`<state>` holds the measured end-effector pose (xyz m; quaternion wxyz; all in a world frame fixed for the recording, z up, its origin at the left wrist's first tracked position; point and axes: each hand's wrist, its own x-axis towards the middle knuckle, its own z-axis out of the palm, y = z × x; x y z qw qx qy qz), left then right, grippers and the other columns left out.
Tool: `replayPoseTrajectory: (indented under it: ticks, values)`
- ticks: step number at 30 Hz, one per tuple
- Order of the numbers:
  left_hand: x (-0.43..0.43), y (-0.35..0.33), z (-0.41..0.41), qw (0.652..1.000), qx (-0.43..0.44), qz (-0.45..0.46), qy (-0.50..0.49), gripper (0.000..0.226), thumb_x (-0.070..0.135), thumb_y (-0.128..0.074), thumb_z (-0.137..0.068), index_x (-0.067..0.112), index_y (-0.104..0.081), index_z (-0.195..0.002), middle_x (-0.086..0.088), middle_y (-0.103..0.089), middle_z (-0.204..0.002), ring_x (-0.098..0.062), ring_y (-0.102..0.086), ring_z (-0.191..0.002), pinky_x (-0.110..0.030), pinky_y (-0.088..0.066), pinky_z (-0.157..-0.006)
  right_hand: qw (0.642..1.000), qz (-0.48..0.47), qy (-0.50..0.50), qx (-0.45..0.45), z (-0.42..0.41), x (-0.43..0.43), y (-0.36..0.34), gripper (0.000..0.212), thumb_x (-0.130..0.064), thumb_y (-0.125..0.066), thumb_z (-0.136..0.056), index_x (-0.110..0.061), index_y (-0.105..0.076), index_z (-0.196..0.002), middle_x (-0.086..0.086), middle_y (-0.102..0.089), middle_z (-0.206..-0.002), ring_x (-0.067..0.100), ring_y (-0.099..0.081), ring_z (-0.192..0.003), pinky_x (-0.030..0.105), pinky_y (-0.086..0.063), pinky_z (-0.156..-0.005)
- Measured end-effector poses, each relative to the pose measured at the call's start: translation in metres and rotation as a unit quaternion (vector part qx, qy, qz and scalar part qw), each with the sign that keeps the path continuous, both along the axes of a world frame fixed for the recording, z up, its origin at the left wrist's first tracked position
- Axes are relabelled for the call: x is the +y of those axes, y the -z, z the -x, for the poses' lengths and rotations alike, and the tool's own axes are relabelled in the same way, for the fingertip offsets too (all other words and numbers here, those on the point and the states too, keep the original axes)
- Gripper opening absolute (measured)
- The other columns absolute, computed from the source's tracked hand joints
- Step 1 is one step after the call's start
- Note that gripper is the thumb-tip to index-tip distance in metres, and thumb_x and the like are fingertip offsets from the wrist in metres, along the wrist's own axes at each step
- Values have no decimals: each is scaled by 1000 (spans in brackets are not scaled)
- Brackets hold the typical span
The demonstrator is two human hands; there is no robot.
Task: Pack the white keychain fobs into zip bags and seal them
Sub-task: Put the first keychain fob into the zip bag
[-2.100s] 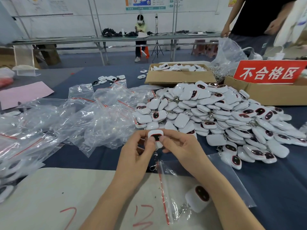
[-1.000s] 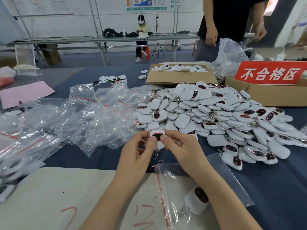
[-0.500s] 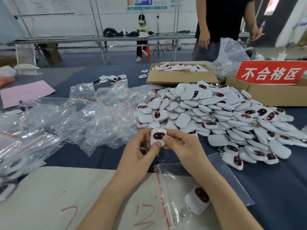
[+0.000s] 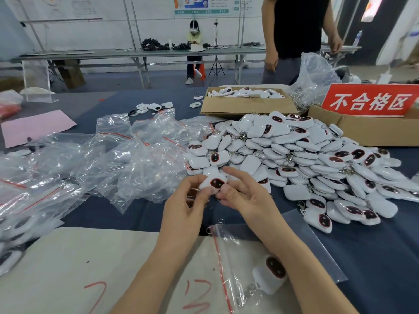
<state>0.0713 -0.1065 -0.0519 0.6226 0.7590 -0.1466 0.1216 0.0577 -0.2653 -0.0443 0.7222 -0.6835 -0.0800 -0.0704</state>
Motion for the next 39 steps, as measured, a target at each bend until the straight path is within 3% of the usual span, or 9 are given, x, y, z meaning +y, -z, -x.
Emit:
replayPoseTrajectory:
  ticks: [5, 13, 18, 21, 23, 27, 31, 34, 39]
  values:
    - [-3, -1, 4, 996, -76, -54, -9, 29, 14, -69, -95, 41, -66, -104, 17, -64, -104, -4, -62, -97, -8, -43, -77, 999, -34, -8, -22, 2, -1, -1, 13, -20, -63, -93, -22, -73, -103, 1, -76, -105, 18, -72, -103, 26, -58, -86]
    - [-1, -3, 5, 996, -84, -43, -4, 26, 6, -70, -91, 31, -70, -96, 14, -67, -98, -5, -63, -91, -9, -43, -76, 998, -56, -19, -22, 2, -3, 1, 20, -19, -63, -86, -8, -69, -101, 7, -76, -104, 21, -72, -101, 24, -57, -82]
    - [-4, -3, 6, 998, -62, -18, 6, 14, 28, -66, -93, 38, -68, -101, 12, -66, -104, -11, -66, -94, -14, -47, -78, 998, -59, -6, -19, 2, -2, -1, 14, -5, -61, -94, -7, -71, -103, 7, -76, -110, 23, -70, -107, 28, -57, -89]
    - [-3, -4, 6, 1000, -7, 1, 23, 12, 41, -61, -99, 38, -66, -109, 11, -69, -108, -8, -68, -95, -17, -50, -80, 999, -41, -19, -15, 3, -3, -2, 18, 1, -62, -94, -13, -73, -98, -7, -73, -119, 8, -68, -111, 15, -52, -88]
    - [0, -6, 2, 998, 43, 26, 26, 17, 32, -65, -97, 38, -66, -114, 13, -72, -105, -4, -68, -94, -12, -48, -80, 998, -34, -48, -11, 4, -3, -2, 26, 6, -59, -95, -12, -70, -110, -9, -69, -126, 5, -64, -117, 13, -49, -92]
    - [2, -9, -1, 988, 105, 76, 80, 27, 13, -70, -94, 32, -70, -113, 13, -77, -105, -4, -71, -98, -14, -52, -85, 996, -44, -83, 0, 4, -3, -1, 47, 10, -49, -97, -20, -57, -133, -5, -65, -134, 12, -57, -129, 25, -45, -108]
    - [-2, -7, 1, 993, 81, 71, 52, 21, 18, -77, -88, 36, -77, -99, 11, -77, -95, -5, -71, -91, -14, -52, -80, 999, -4, -35, 16, 4, -1, -2, 30, -7, -58, -100, -19, -65, -126, -1, -74, -118, 12, -66, -116, 27, -50, -102]
    - [-2, -6, 2, 994, 70, 73, 49, 26, 17, -77, -87, 41, -77, -96, 14, -77, -92, 0, -70, -86, -12, -51, -77, 1000, -1, -17, 13, 5, -1, -3, 26, -6, -60, -97, -14, -67, -121, 0, -76, -110, 12, -70, -108, 20, -52, -94]
    - [-2, -7, 2, 996, 56, 61, 42, 24, 14, -77, -86, 36, -77, -98, 16, -77, -92, 3, -69, -86, -7, -48, -75, 1000, 9, -13, 10, 6, -1, -4, 26, -1, -60, -96, -12, -68, -119, -2, -77, -108, 9, -70, -106, 16, -50, -91]
